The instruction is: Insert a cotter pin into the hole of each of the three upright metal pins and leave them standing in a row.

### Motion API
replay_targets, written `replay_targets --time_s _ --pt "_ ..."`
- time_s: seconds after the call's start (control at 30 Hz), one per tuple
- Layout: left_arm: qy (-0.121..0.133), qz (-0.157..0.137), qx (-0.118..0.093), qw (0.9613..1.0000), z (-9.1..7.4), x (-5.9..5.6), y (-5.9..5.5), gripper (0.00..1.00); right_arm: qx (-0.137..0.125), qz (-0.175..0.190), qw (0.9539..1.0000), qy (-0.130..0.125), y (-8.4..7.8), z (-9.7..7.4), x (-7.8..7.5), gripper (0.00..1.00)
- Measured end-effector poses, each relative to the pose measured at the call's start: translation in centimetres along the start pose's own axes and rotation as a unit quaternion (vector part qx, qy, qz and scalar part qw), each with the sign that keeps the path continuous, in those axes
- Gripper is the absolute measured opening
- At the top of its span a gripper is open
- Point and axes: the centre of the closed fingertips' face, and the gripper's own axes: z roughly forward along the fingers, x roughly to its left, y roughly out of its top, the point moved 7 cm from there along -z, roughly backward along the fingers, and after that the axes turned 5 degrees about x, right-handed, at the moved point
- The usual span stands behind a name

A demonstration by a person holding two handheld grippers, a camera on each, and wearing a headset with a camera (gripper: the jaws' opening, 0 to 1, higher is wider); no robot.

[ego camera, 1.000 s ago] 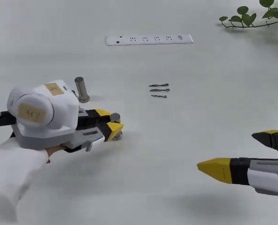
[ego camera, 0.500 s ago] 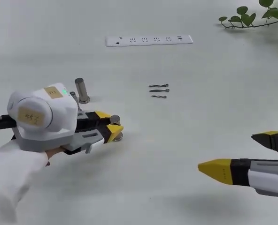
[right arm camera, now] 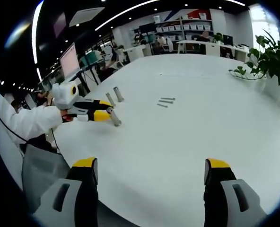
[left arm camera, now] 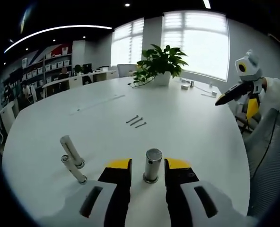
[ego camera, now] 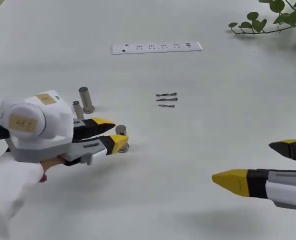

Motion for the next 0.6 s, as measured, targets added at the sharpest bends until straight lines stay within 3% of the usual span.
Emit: replay_targets --time_s 0.27,0.6 --pt "-0.007 -0.024 -0.017 0.9995 -2.8 -0.1 0.0 0.36 -0.008 -0.003 1.0 0.0 0.1 -0.4 0.1 0.92" --pt "0.011 -0.05 -0.043 0.9978 -6.6 -0.2 -0.2 0.62 -0.015 -0.004 0.9999 -0.004 0.1 -1.1 -0.3 0.92"
